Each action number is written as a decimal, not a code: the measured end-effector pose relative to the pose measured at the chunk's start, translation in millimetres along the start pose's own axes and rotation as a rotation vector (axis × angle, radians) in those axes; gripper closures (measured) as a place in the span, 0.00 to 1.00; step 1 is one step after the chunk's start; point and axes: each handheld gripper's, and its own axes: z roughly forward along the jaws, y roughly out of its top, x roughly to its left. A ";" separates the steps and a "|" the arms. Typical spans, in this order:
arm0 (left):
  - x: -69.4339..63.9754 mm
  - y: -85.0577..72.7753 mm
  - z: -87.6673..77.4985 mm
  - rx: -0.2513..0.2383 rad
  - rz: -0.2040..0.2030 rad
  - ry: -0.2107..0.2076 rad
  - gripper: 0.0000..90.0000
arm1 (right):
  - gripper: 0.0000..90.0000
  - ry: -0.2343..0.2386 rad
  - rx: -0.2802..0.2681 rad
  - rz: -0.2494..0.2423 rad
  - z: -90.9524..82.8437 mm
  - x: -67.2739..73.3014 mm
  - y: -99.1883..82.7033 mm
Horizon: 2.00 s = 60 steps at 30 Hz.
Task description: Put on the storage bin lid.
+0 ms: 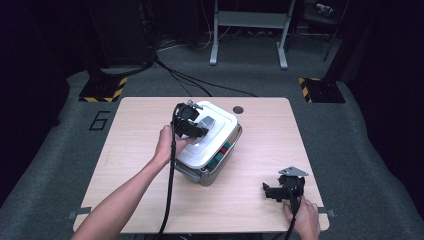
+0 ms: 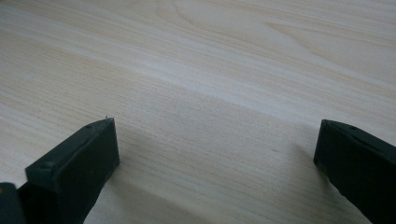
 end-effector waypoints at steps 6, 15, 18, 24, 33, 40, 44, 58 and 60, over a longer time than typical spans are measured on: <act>-7.9 -1.1 8.7 0.014 -0.004 0.002 0.75 | 0.00 0.000 0.000 0.000 0.0 0.0 -0.1; -10.8 -6.2 17.3 0.014 -0.025 0.001 0.75 | 0.00 0.000 0.000 0.000 0.0 0.0 -0.1; -12.3 -8.2 19.5 0.023 -0.025 0.000 0.75 | 0.00 0.001 -0.001 0.000 0.0 0.0 -0.1; -15.4 -8.4 21.7 0.029 -0.024 -0.005 0.74 | 0.00 0.003 0.000 0.001 -0.1 0.1 -0.1; -24.6 -10.8 25.4 0.017 -0.058 0.031 0.74 | 0.00 0.000 0.000 0.000 0.0 0.0 -0.1; -24.1 -14.1 26.0 0.023 -0.057 0.033 0.74 | 0.00 0.000 0.000 0.000 0.0 0.0 -0.1; -23.6 -14.5 27.4 0.016 -0.057 0.041 0.71 | 0.00 -0.003 0.001 0.000 -0.2 0.1 0.0; -13.3 -16.1 10.8 -0.017 -0.039 0.044 0.22 | 0.00 -0.003 0.001 0.000 -0.2 0.1 0.0; -10.4 -17.3 3.8 -0.027 -0.032 0.058 0.19 | 0.00 -0.002 0.001 0.000 -0.2 0.1 0.0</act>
